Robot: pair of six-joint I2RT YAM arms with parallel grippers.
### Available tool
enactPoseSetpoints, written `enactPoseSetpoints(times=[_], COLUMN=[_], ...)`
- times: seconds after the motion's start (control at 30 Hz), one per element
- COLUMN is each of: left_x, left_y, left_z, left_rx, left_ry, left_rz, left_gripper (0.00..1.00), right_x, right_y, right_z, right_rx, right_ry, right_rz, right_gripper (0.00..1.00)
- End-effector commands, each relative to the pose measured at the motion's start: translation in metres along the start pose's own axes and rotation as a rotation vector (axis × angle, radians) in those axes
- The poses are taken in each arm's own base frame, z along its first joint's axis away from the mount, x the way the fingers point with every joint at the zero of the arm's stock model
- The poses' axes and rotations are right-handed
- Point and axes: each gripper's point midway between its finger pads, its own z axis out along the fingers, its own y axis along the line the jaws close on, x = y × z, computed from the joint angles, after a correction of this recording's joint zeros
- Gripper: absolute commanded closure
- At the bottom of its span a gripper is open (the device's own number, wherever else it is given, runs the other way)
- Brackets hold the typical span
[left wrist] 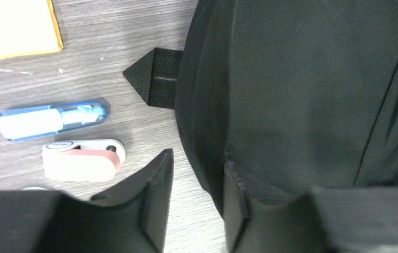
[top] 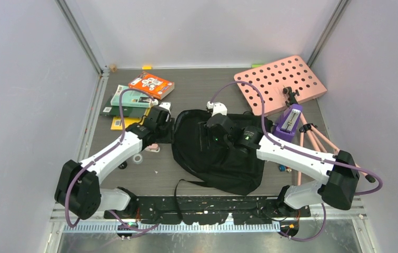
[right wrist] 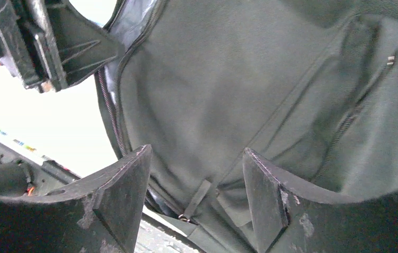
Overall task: Pack the student bag
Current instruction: Unzip the student bag at the center of the board.
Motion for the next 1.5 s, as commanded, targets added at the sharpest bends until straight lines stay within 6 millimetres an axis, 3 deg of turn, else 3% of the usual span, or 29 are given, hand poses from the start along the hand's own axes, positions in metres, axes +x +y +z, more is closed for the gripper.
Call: enactPoseSetpoints(times=[0.0, 0.27, 0.47, 0.67, 1.03, 1.13, 1.23, 1.3, 1.43, 1.47], left_x=[-0.022, -0.004, 0.003, 0.006, 0.005, 0.004, 0.003, 0.003, 0.005, 0.004], left_y=[-0.008, -0.007, -0.003, -0.003, -0.002, -0.002, -0.001, 0.002, 0.021, 0.025], left_z=[-0.001, -0.011, -0.017, -0.02, -0.024, -0.025, -0.027, -0.028, -0.031, -0.033], left_rx=[0.043, 0.083, 0.084, 0.085, 0.087, 0.086, 0.077, 0.064, -0.04, -0.061], left_ry=[-0.076, -0.098, -0.105, -0.105, -0.112, -0.12, -0.12, -0.121, -0.122, -0.126], left_rz=[-0.01, -0.079, -0.099, -0.102, -0.107, -0.108, -0.107, -0.104, -0.134, -0.143], left_gripper=[0.7, 1.0, 1.0, 1.0, 1.0, 1.0, 1.0, 1.0, 1.0, 1.0], right_x=[-0.005, 0.02, 0.034, 0.049, 0.063, 0.066, 0.061, 0.053, 0.025, 0.021], right_y=[0.036, 0.078, 0.096, 0.102, 0.112, 0.108, 0.104, 0.101, 0.079, 0.073], right_z=[0.005, 0.032, 0.056, 0.074, 0.085, 0.089, 0.087, 0.08, 0.057, 0.043], right_rx=[-0.171, -0.259, -0.286, -0.281, -0.311, -0.287, -0.267, -0.25, -0.144, -0.128], right_ry=[-0.033, -0.011, 0.027, 0.07, 0.1, 0.1, 0.08, 0.049, -0.085, -0.116], right_rz=[0.074, 0.025, -0.025, -0.068, -0.081, -0.085, -0.094, -0.106, -0.12, -0.122], right_gripper=[0.31, 0.3, 0.38, 0.46, 0.45, 0.59, 0.87, 0.98, 0.99, 0.99])
